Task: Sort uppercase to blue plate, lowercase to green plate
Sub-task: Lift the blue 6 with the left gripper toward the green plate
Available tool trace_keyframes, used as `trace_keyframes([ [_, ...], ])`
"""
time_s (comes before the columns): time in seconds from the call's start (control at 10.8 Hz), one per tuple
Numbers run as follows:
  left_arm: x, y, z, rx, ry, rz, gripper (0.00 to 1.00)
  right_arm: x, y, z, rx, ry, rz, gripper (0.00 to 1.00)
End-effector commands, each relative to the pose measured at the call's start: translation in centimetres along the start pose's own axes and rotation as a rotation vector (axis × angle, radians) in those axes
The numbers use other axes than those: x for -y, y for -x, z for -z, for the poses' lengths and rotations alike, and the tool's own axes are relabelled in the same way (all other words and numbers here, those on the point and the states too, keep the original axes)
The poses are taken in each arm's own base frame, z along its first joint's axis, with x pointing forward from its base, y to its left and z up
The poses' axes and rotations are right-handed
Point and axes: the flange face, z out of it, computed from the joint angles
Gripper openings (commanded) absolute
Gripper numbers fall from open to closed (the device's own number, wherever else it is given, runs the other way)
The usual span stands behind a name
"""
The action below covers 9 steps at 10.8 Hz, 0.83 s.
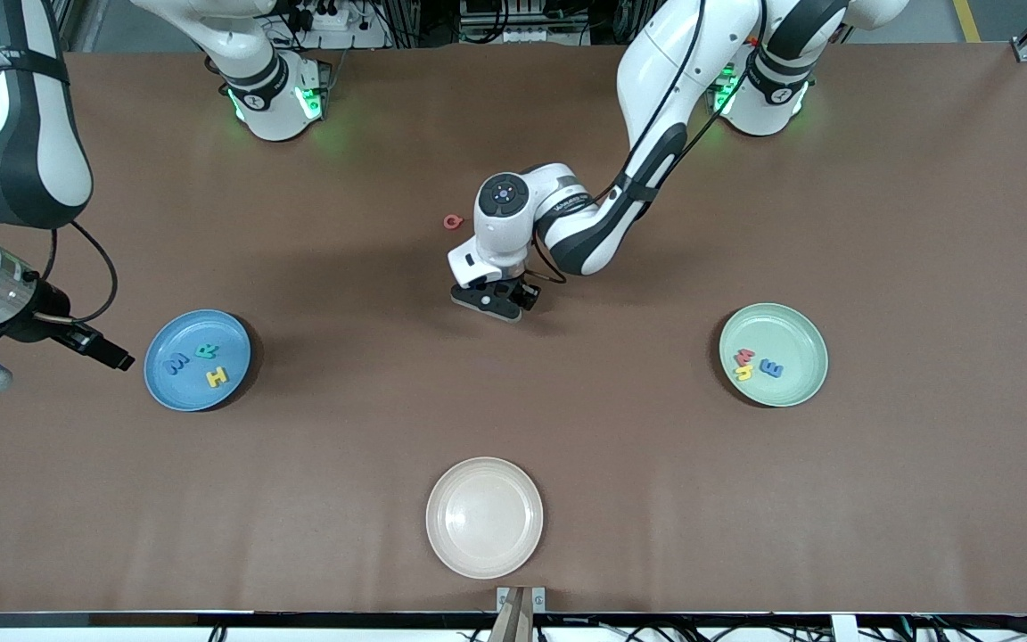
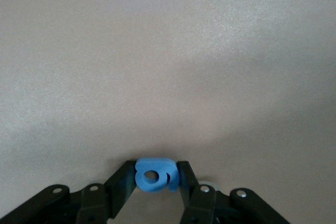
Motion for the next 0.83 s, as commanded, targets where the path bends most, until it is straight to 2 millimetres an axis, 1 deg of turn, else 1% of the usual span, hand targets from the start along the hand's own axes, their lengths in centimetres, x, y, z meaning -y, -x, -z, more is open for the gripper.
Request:
trace_keyframes([
  [0.0,0.2,0.0,-1.9,-0.004,-0.028,0.006,0.27,-0.1,-0.4,0.0,-0.006,0.005,0.008,1.0],
  [0.18,0.4,-0.2,-1.7,-0.006,-0.029,0.005,0.21,0.1,-0.4,0.1,-0.005,0.003,0.009,1.0],
  [0.28,0.2,-0.3,-1.3,-0.011,-0.028,0.004,0.17,0.1,-0.3,0.0,-0.002,0.004,0.009,1.0],
  [0.55,0.4,-0.5,-0.9,-0.002,-0.04,0.006,0.1,-0.1,-0.4,-0.1,-0.004,0.004,0.008,1.0],
  [0.65,0.6,-0.7,-0.6,-0.005,-0.041,0.005,0.09,-0.3,-0.6,-0.1,-0.006,0.005,0.005,1.0],
  [0.74,1.5,-1.3,-0.6,-0.014,-0.053,0.003,0.09,-0.3,-0.7,-0.2,-0.012,0.003,0.004,1.0],
])
